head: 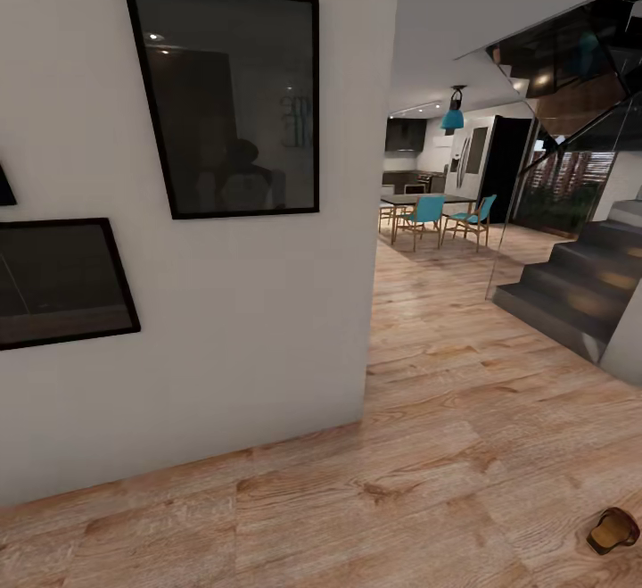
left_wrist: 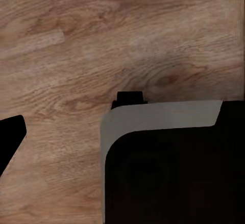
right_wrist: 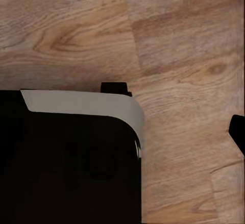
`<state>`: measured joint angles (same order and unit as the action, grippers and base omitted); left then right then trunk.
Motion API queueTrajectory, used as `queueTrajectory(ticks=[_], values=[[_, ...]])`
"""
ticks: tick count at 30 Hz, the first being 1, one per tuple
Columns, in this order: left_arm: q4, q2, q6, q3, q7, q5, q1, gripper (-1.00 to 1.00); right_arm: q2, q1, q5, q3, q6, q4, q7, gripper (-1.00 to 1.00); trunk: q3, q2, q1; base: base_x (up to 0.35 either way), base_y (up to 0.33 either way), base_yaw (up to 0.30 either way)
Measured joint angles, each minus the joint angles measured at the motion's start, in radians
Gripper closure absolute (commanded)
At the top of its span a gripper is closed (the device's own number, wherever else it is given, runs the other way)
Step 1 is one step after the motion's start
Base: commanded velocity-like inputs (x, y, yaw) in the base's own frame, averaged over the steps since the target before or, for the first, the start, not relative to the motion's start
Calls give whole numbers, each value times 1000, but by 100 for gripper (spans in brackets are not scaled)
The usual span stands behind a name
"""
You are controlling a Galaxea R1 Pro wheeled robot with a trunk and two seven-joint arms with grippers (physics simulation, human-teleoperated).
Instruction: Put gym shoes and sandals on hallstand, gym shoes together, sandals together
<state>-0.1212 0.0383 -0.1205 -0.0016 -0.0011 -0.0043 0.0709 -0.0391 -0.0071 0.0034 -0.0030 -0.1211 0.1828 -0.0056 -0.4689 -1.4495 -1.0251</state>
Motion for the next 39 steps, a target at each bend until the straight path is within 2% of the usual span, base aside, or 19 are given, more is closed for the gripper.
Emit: queueTrajectory(ticks=[1, 2, 3, 4, 5, 10, 17, 25, 27, 29, 30, 31, 32, 35, 39], values=[[-39, -1, -106, 0, -1, 0, 33, -100, 0, 0, 0, 0, -85, 56, 0, -100, 0, 0, 0, 0, 0, 0], [-44, -1, -110, 0, -2, 1, 150, -100, -1, 0, 0, 0, -104, 199, 0, -100, 0, 0, 0, 0, 0, 0], [-44, -1, -112, 0, -4, 1, 238, -100, -1, -3, 1, 0, -137, 374, 0, -100, 0, 0, 0, 0, 0, 0], [-44, -2, -113, 0, -6, 1, 245, -100, -1, -1, 0, 0, -153, 387, 0, -100, 0, 0, 0, 0, 0, 0], [-44, 0, -116, 0, -8, 1, 194, -100, -1, -1, 1, 0, -180, 390, 0, -100, 0, 0, 0, 0, 0, 0], [-44, 10, -121, 2, -12, 2, 187, -100, -4, 0, 3, 2, -224, 392, 2, -100, 0, 0, 0, 0, 0, 0], [-35, 16, -122, 3, -12, 7, 181, -100, -4, 0, 0, 1, -234, 384, 1, -100, 0, 0, 0, 0, 0, -31], [-29, 10, -123, -2, -12, 5, 180, -100, -9, 0, -1, -3, -234, 356, 0, -100, 0, 0, 0, 0, 0, -263], [-28, 11, -123, 0, -12, 7, 180, -100, -19, 0, -1, -20, -233, 354, 1, -100, 0, 0, 0, 0, 0, -293], [-28, 12, -125, 2, -12, 12, 180, -100, -31, 0, -3, -96, -233, 353, 2, -100, 0, 0, 0, 0, 0, -294], [-28, 12, -127, 3, -12, 15, 181, -100, -33, -1, -3, -113, -233, 353, 2, -100, 0, 0, 0, 0, 0, -295], [-28, 13, -138, 4, -11, 24, 181, -100, -37, -1, -3, -147, -234, 353, 5, -100, 0, 0, 0, 0, 0, -295], [-27, 13, -151, 4, -11, 34, 181, -100, -38, -1, -3, -161, -234, 353, 6, -100, 0, 0, 0, 0, 0, -295], [-26, 14, -190, 4, -12, 61, 180, -100, -40, -1, -2, -175, -235, 352, 10, -100, -1, 0, 0, 0, 0, -295], [-25, 13, -203, 2, -13, 64, 180, -100, -38, -1, -1, -177, -236, 351, 11, -100, -2, 0, 0, 0, 0, -295]])
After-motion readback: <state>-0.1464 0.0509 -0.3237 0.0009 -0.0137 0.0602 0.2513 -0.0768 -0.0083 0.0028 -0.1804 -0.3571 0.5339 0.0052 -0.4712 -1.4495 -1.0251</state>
